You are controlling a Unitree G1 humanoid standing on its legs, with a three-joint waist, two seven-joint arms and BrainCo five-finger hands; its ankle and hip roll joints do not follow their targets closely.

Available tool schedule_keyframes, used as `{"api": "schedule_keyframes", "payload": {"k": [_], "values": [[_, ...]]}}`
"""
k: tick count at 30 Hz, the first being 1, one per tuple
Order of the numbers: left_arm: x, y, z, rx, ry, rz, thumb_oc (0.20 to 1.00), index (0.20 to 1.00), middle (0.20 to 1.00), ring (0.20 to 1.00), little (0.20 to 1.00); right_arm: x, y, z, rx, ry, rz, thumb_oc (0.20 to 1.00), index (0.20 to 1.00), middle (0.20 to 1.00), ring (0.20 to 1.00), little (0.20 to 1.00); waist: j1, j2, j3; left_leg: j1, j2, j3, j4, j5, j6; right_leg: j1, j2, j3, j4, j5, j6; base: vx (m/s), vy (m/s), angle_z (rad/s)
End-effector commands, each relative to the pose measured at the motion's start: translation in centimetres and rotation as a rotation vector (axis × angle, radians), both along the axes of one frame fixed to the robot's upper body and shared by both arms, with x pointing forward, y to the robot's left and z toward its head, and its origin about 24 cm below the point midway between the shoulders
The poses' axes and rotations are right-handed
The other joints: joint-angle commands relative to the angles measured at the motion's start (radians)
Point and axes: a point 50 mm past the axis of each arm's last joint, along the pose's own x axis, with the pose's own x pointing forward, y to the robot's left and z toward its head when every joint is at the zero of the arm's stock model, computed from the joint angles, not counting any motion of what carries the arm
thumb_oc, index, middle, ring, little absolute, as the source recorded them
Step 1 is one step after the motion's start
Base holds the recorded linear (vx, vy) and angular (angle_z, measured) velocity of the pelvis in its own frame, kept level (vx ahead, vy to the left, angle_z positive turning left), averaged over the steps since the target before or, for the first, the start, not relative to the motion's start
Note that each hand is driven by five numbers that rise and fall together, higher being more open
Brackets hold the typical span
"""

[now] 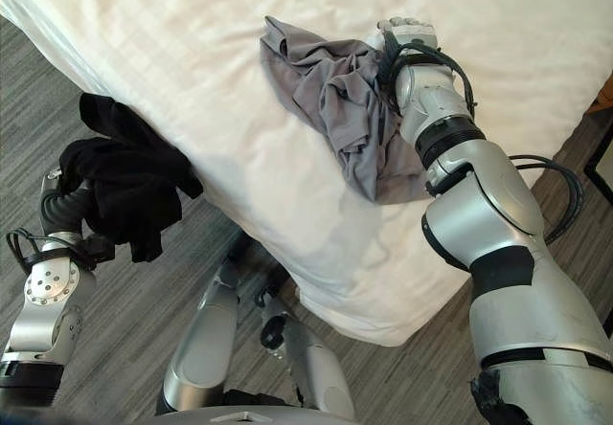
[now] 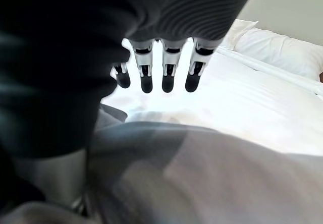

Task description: Pick up bed clothes into laundry basket.

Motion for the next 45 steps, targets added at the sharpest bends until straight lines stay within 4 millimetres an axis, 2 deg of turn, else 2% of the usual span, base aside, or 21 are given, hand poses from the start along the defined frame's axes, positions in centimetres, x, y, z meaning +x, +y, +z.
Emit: {"api": "schedule_keyframes", "payload": {"k": [1,12,23,29,31,34,37,39,40,41,43,45], "values": [[-1.4,0.1,4.8,0.167,-0.184,-0.032,0.200,0.200,0.200,0.200,0.200,0.2,2.3,0.5,0.021,-0.029,0.074,1.000,1.000,1.000,1.000,1.000,0.004,-0.080,-0.023,0.078,-0.009,0.018,-0.082,-0.033,0.019,0.033,-0.093,0.056,-0.098,0.094,0.116,0.00,0.000,0.00],[-1.4,0.0,4.9,0.175,-0.184,-0.041,0.200,0.200,0.200,0.200,0.200,0.2,2.8,0.5,0.040,-0.037,0.095,1.000,1.000,1.000,1.000,1.000,0.007,-0.085,-0.018,0.076,-0.008,0.014,-0.081,-0.032,0.020,0.032,-0.094,0.054,-0.098,0.099,0.118,0.00,0.000,0.00],[-1.3,0.0,4.5,0.163,-0.170,-0.041,0.200,0.200,0.200,0.200,0.200,0.2,2.9,-0.5,0.037,-0.015,0.098,1.000,1.000,1.000,1.000,1.000,0.018,-0.069,-0.001,0.062,-0.011,0.006,-0.080,-0.025,0.021,0.024,-0.097,0.049,-0.098,0.104,0.122,0.00,0.004,0.03],[-1.4,0.1,4.6,0.166,-0.173,-0.033,0.200,0.200,0.200,0.200,0.200,0.0,2.3,0.3,0.044,-0.063,0.089,1.000,1.000,1.000,1.000,1.000,0.014,-0.078,-0.004,0.066,-0.011,0.006,-0.080,-0.029,0.022,0.028,-0.096,0.053,-0.098,0.104,0.123,0.00,0.000,0.00],[-1.4,0.2,4.6,0.169,-0.173,-0.019,0.200,0.200,0.200,0.200,0.200,-0.2,2.4,1.3,0.044,-0.098,0.110,1.000,1.000,1.000,1.000,1.000,0.008,-0.091,-0.006,0.068,-0.010,0.008,-0.080,-0.032,0.022,0.030,-0.096,0.054,-0.098,0.104,0.121,0.00,0.000,0.00],[-1.3,0.2,4.5,0.171,-0.169,-0.020,0.200,0.200,0.200,0.200,0.200,-0.3,2.9,1.1,0.037,-0.091,0.139,1.000,1.000,1.000,1.000,1.000,0.004,-0.099,-0.005,0.069,-0.009,0.012,-0.079,-0.033,0.023,0.028,-0.096,0.056,-0.098,0.104,0.121,0.00,0.000,0.00],[-1.4,0.5,4.2,0.170,-0.155,-0.005,0.200,0.200,0.200,0.200,0.200,-0.3,4.0,0.0,0.043,-0.052,0.179,1.000,1.000,1.000,1.000,1.000,0.002,-0.101,0.000,0.068,-0.009,0.011,-0.079,-0.033,0.024,0.028,-0.096,0.056,-0.098,0.103,0.120,0.00,0.000,0.00],[-1.5,0.6,4.2,0.171,-0.153,0.002,0.200,0.200,0.200,0.200,0.200,-0.2,3.6,-0.2,0.047,-0.045,0.163,1.000,1.000,1.000,1.000,1.000,0.003,-0.099,0.000,0.067,-0.009,0.012,-0.080,-0.033,0.023,0.028,-0.096,0.054,-0.098,0.102,0.120,0.00,0.000,0.00],[-1.5,0.4,4.2,0.164,-0.158,-0.010,0.200,0.200,0.200,0.200,0.200,-0.1,2.3,-0.4,0.052,-0.041,0.110,1.000,1.000,1.000,1.000,1.000,0.006,-0.094,0.001,0.067,-0.010,0.011,-0.080,-0.034,0.024,0.026,-0.097,0.054,-0.098,0.103,0.121,0.00,0.000,0.00],[-1.4,0.4,4.2,0.163,-0.158,-0.011,0.200,0.200,0.200,0.200,0.200,-0.1,2.3,-0.4,0.052,-0.042,0.109,1.000,1.000,1.000,1.000,1.000,0.007,-0.093,0.002,0.067,-0.010,0.011,-0.080,-0.034,0.024,0.026,-0.097,0.054,-0.098,0.103,0.121,0.00,0.000,0.00],[-1.3,0.1,4.3,0.157,-0.165,-0.034,0.200,0.200,0.200,0.200,0.200,0.0,-0.1,-0.8,0.053,-0.028,0.022,1.000,1.000,1.000,1.000,1.000,0.014,-0.084,0.005,0.064,-0.013,0.009,-0.079,-0.032,0.025,0.025,-0.099,0.051,-0.098,0.105,0.123,0.00,0.000,0.00],[-1.2,-0.3,4.4,0.154,-0.173,-0.054,0.200,0.200,0.200,0.200,0.200,0.0,-0.8,-1.1,0.047,-0.012,-0.004,1.000,1.000,1.000,1.000,1.000,0.018,-0.077,0.008,0.063,-0.014,0.006,-0.078,-0.031,0.026,0.024,-0.099,0.050,-0.098,0.107,0.124,0.00,0.000,0.00]]}}
